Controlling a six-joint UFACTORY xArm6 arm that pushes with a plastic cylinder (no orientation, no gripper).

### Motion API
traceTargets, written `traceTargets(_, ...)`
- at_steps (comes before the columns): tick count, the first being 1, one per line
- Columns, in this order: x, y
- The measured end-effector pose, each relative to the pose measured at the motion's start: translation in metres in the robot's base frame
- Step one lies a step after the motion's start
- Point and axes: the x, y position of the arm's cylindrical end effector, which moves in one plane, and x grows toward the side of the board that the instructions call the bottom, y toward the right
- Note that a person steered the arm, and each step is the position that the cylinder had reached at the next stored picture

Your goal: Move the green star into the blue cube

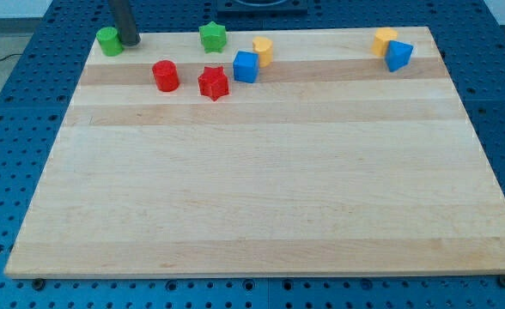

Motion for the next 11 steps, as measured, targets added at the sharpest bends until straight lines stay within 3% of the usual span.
traceTargets(4, -0.022, 0.030)
traceTargets(6, -0.020, 0.154)
traceTargets(7, -0.007, 0.196)
traceTargets(9, 0.082, 0.199)
traceTargets(11, 0.084, 0.194)
